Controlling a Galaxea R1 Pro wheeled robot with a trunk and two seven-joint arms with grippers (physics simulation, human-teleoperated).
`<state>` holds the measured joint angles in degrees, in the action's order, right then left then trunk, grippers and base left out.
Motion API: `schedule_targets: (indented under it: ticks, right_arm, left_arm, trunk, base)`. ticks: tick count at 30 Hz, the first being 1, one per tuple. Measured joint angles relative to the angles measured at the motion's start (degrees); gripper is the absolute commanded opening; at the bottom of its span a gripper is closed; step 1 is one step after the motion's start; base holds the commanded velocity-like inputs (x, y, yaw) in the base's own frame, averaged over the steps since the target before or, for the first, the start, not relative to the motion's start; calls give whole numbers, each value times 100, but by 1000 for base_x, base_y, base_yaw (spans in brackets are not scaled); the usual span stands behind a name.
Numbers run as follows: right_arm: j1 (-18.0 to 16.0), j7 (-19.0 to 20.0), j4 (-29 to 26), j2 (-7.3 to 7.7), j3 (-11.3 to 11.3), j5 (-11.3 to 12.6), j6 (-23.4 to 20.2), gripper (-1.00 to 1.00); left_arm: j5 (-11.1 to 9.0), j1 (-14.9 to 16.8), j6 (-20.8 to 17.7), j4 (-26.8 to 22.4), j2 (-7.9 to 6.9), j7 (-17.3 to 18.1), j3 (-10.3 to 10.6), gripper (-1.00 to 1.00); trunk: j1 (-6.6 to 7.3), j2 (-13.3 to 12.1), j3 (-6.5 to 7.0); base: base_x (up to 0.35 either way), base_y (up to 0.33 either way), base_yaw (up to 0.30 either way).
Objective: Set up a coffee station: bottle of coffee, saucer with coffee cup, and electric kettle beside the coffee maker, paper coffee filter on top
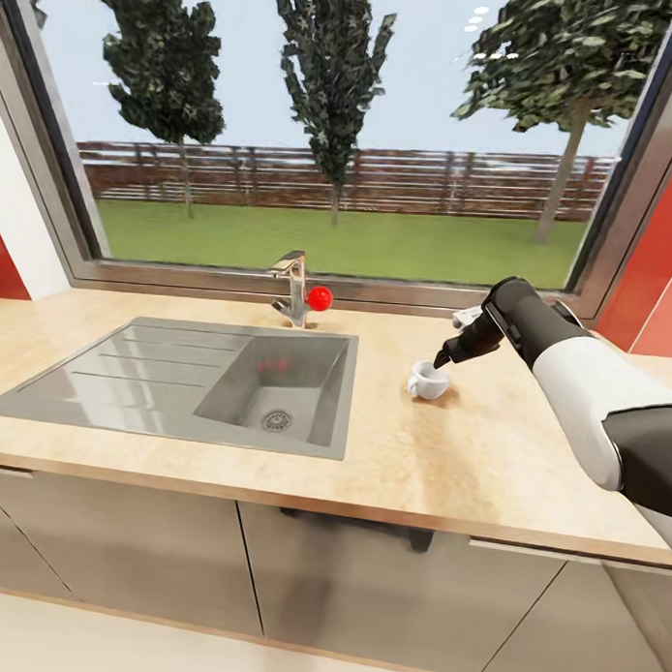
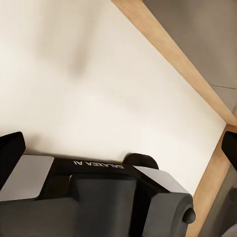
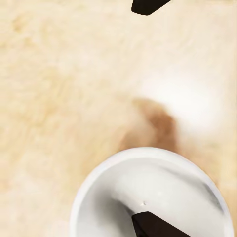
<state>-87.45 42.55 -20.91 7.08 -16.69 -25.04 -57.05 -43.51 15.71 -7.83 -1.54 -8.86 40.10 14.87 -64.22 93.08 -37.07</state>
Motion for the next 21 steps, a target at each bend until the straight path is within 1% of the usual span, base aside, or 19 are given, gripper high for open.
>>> schedule_targets:
  ticks: [11, 21]
  right_arm:
    - [43, -6, 152, 0, -3, 1, 35, 100]
    - [46, -6, 175, 1, -3, 1, 44, 100]
  left_arm:
    - [0, 0, 0, 0, 0, 0, 0, 100]
    - [0, 0, 0, 0, 0, 0, 0, 100]
  trunk:
    - [0, 0, 0]
    - [0, 0, 0]
  base:
    - [2, 0, 0]
    - [0, 0, 0]
